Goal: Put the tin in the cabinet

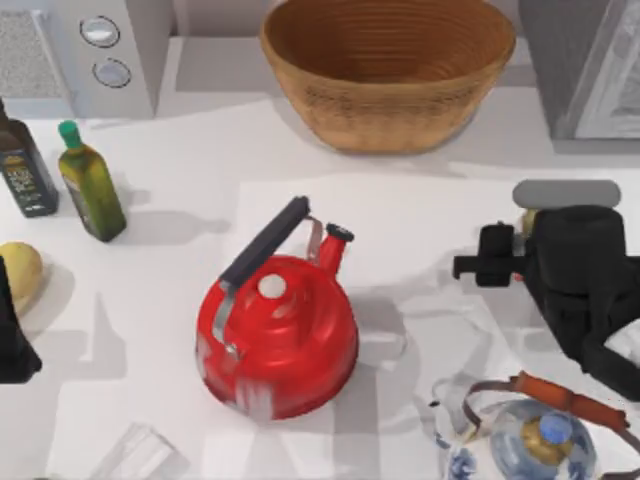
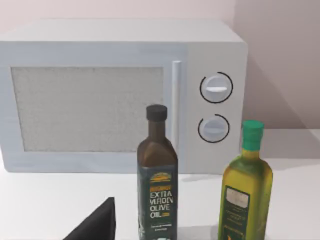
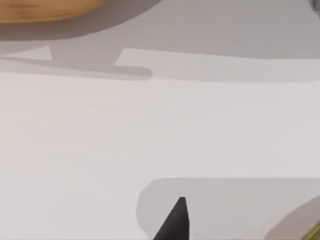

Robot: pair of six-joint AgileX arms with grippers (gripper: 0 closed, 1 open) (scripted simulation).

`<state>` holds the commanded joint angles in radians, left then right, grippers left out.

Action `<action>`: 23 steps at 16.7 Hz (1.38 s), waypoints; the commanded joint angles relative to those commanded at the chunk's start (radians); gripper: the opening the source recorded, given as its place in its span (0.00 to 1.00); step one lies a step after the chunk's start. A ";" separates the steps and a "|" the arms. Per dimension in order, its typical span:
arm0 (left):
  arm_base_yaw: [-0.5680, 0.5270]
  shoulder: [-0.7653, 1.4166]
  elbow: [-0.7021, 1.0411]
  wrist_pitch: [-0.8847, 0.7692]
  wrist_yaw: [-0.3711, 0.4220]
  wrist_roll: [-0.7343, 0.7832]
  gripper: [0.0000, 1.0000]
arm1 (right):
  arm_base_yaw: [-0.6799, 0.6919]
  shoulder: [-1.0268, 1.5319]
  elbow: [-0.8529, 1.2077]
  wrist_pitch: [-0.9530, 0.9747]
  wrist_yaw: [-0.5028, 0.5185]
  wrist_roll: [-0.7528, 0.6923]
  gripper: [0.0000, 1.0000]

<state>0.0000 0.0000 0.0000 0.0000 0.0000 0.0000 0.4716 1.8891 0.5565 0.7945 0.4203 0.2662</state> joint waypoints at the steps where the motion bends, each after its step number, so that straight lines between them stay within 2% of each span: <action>1: 0.000 0.000 0.000 0.000 0.000 0.000 1.00 | -0.004 -0.018 0.024 -0.028 -0.006 0.003 0.00; 8: 0.000 0.000 0.000 0.000 0.000 0.000 1.00 | -0.051 -0.278 0.206 -0.352 -0.027 0.005 0.00; 14: 0.000 0.000 0.000 0.000 0.000 0.000 1.00 | -0.017 -0.458 0.244 -0.677 -0.006 -0.008 0.00; 17: 0.000 0.000 0.000 0.000 0.000 0.000 1.00 | -0.002 -0.485 0.238 -0.736 0.002 -0.009 0.00; 23: 0.000 0.000 0.000 0.000 0.000 0.000 1.00 | -0.015 -0.490 0.229 -0.735 0.002 -0.011 0.00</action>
<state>0.0000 0.0000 0.0000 0.0000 0.0000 0.0000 0.4564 1.3990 0.7859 0.0591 0.4218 0.2551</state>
